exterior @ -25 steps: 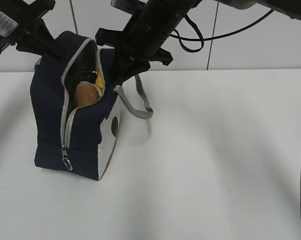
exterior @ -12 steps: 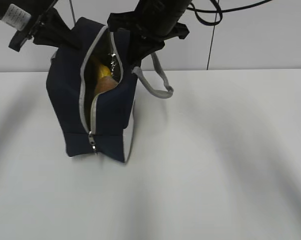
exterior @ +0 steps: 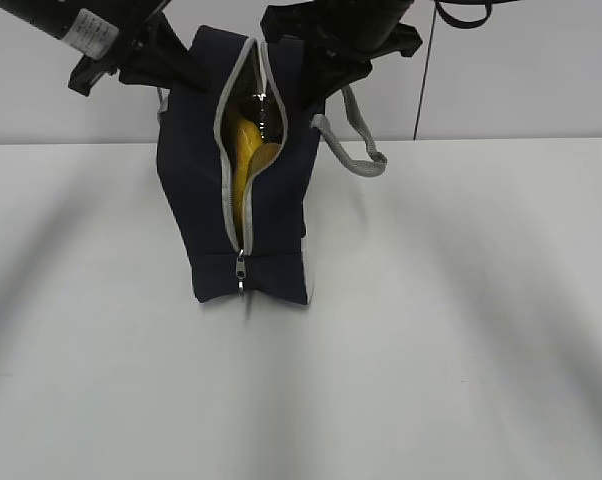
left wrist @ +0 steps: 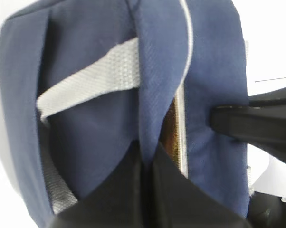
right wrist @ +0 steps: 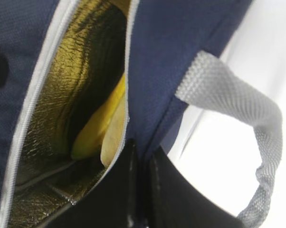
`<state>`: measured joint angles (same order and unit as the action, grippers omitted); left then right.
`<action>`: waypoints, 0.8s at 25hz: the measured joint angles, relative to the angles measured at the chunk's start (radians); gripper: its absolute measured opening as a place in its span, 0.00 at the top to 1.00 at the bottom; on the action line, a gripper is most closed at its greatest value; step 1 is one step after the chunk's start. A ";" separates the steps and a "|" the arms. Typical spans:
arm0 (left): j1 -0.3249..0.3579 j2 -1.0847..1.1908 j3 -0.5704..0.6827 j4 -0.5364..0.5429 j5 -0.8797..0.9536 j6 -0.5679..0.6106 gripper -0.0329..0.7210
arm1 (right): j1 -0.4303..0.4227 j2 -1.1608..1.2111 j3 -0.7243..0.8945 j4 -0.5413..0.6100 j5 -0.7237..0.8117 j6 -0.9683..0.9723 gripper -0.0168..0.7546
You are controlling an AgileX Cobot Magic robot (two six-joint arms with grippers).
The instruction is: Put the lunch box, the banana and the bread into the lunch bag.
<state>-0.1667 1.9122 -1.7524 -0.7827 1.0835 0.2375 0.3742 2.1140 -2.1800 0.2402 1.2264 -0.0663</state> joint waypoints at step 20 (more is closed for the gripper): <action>-0.008 0.044 0.000 0.022 -0.002 0.000 0.84 | -0.002 0.005 0.000 0.033 0.026 -0.006 0.82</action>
<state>-0.1744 1.9567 -1.7524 -0.7608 1.0818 0.2380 0.3718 2.1194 -2.1800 0.2735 1.2523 -0.0721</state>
